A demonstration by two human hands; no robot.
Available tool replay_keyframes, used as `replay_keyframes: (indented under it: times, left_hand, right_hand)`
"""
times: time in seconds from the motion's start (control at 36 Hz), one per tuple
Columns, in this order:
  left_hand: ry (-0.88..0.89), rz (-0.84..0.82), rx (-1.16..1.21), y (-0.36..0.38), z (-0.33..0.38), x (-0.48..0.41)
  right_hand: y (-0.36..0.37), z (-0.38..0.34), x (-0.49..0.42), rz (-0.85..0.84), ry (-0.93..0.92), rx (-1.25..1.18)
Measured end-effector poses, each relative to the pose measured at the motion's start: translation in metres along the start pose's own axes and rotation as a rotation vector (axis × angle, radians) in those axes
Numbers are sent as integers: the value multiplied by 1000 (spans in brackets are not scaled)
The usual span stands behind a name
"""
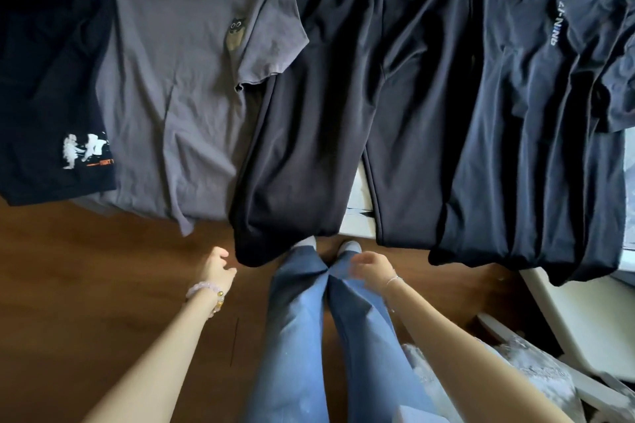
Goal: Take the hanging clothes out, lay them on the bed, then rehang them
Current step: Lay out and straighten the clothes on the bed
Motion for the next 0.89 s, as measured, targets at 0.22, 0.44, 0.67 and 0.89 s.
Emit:
replay_keyframes:
  times: [0.22, 0.44, 0.67, 0.89]
  left_hand:
    - [314, -202, -114, 43, 93, 6]
    - [446, -343, -59, 79, 159, 20]
    - [477, -435, 37, 142, 230, 45]
    - [368, -401, 96, 226, 296, 79]
  right_hand:
    - [-72, 28, 13, 227, 51, -224]
    - [-138, 38, 43, 429, 6, -358]
    - [-231, 80, 58, 515, -34, -499]
    - [-352, 149, 58, 551, 38, -370]
Point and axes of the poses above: each hand's wrist, its own x-axis away from the middle knuckle, its own y-axis out of the palm, z = x × y, the point moved 3 cm from there along -x, towards the middle knuckle, and after that the axes turned 8 degrees about -z, right-handed, at the moved point
